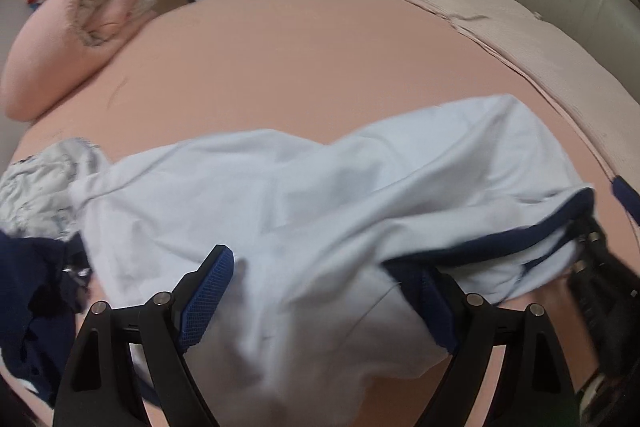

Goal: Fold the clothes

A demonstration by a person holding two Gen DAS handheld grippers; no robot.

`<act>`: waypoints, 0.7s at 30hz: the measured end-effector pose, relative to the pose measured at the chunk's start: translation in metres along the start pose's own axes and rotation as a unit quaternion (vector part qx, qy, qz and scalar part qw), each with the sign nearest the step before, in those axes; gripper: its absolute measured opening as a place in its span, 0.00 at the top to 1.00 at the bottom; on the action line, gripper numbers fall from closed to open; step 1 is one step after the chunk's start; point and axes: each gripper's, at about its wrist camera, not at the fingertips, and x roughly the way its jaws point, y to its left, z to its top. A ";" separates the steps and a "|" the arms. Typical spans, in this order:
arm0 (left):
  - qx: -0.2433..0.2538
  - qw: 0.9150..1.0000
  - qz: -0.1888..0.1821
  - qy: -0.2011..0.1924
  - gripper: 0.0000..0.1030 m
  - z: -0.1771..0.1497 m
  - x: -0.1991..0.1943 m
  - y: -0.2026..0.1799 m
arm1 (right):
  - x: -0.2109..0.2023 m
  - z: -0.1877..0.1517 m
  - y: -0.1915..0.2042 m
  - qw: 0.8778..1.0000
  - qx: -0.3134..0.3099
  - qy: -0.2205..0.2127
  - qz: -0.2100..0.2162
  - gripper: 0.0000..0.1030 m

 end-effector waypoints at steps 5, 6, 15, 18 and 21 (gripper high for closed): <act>-0.063 0.998 -0.004 0.015 0.13 -0.006 0.002 0.042 | -0.004 -0.005 -0.014 0.999 0.033 -0.001 -0.002 0.35; -0.074 0.997 -0.008 0.020 0.13 -0.006 0.003 0.048 | -0.007 -0.007 -0.015 0.999 0.040 -0.002 0.005 0.35; 0.007 0.996 0.059 -0.072 0.13 -0.019 -0.010 0.017 | -0.027 -0.019 0.014 0.999 0.014 -0.027 0.029 0.39; 0.041 0.994 0.062 -0.082 0.14 -0.022 -0.003 0.001 | -0.029 -0.021 0.033 0.998 -0.024 -0.052 0.021 0.39; 0.059 0.996 0.045 -0.040 0.14 -0.024 0.021 -0.007 | -0.018 -0.026 0.055 0.996 -0.074 -0.033 0.048 0.38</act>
